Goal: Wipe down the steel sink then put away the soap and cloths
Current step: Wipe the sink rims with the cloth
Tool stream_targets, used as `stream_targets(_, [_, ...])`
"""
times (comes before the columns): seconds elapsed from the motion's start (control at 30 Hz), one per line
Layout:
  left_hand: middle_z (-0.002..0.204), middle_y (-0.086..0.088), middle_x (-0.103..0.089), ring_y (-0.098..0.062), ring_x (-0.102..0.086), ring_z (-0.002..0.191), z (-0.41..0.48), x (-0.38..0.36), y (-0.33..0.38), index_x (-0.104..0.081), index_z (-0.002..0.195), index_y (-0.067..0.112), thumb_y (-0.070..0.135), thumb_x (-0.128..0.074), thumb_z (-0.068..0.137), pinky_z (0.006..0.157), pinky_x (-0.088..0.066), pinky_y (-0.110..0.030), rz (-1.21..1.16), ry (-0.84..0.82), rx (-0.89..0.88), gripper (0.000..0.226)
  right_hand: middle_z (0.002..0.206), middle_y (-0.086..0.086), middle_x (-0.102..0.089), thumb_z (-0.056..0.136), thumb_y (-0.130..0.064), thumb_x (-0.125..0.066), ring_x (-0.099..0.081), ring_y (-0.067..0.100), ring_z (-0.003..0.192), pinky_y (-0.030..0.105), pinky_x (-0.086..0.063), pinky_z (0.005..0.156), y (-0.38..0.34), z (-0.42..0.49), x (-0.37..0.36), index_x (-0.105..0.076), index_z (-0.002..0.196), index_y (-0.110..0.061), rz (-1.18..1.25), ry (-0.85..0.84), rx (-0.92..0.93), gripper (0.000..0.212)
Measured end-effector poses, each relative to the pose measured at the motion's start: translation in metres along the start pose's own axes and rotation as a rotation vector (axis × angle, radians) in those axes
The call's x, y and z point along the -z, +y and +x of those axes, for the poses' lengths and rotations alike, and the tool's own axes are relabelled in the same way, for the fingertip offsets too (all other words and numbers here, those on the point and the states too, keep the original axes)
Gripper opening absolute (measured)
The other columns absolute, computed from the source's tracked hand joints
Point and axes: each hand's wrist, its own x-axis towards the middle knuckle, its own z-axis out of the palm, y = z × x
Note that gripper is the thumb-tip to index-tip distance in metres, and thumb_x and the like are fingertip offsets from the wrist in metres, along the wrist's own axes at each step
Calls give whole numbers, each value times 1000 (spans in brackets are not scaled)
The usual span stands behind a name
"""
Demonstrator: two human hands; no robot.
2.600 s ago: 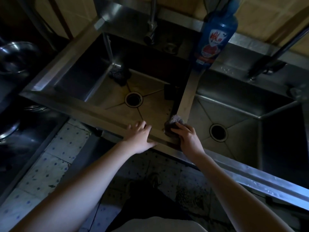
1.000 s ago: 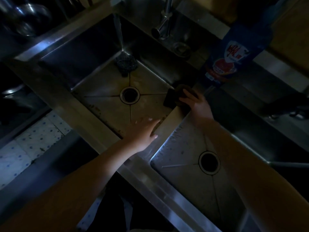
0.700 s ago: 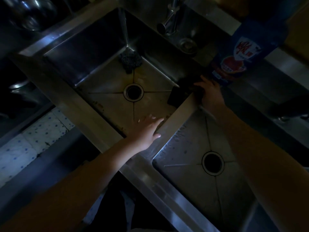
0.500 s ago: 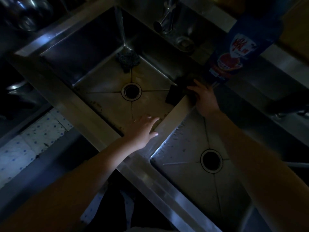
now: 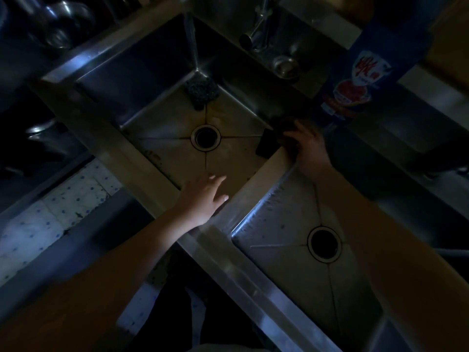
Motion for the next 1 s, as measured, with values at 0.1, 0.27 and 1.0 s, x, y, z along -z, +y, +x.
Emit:
stream_targets(0.1, [131, -5, -52, -25, -47, 119, -15, 4, -12, -40, 138, 20, 41, -50, 91, 95, -42, -41, 15, -11, 34, 52, 158, 4, -23, 85, 12, -44, -11, 34, 146, 49, -18, 119, -1, 8, 2, -53, 134, -18, 29, 12, -59, 58])
stream_targets(0.27, [134, -3, -46, -25, -45, 123, -36, 10, -25, -37, 138, 26, 46, -46, 91, 99, -35, -45, 111, 5, 71, 52, 157, -1, -25, 86, 9, -47, -16, 32, 145, 46, -21, 119, -17, -15, -6, -51, 134, -24, 70, -15, -100, 59])
stream_targets(1.0, [138, -5, -39, -27, -41, 122, -61, 48, -91, -44, 132, 24, 42, -46, 93, 102, -32, -42, 113, -37, -115, 43, 155, -7, -29, 88, -1, -56, -21, 33, 141, 47, -31, 113, -149, -142, -87, -51, 133, -33, 11, -64, -134, 56])
